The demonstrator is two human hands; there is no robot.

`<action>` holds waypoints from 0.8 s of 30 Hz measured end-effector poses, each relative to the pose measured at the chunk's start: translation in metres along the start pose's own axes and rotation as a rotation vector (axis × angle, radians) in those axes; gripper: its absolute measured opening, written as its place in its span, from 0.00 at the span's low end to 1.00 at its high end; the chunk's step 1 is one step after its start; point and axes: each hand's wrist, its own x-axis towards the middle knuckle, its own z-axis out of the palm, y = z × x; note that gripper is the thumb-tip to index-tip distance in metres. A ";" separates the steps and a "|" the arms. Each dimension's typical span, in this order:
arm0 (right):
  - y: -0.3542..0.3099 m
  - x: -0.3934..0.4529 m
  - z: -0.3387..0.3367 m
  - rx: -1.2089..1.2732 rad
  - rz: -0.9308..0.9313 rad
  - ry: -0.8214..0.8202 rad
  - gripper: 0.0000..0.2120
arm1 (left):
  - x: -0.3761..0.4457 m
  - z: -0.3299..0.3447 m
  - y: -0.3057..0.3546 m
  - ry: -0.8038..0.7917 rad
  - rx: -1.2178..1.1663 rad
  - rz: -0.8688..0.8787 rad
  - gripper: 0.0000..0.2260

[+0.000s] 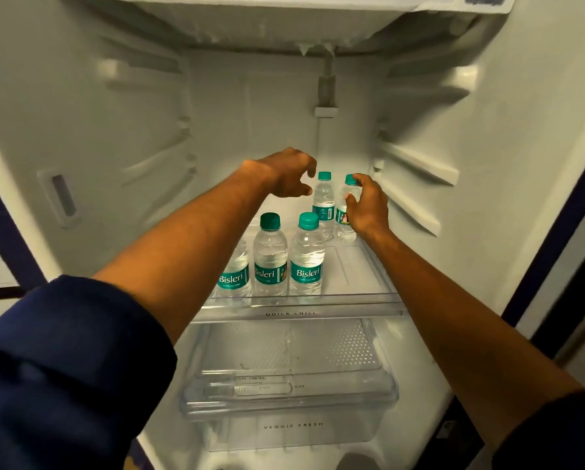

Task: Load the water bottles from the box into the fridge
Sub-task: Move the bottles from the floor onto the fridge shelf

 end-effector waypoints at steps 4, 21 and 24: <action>0.010 0.011 0.010 -0.030 -0.013 0.032 0.21 | 0.023 0.011 0.002 -0.002 -0.008 0.010 0.20; 0.034 0.043 0.024 0.003 -0.115 0.123 0.16 | 0.098 0.057 0.002 -0.100 0.003 0.043 0.23; 0.035 0.044 0.022 0.009 -0.157 0.169 0.14 | 0.101 0.054 0.003 -0.028 0.012 0.037 0.23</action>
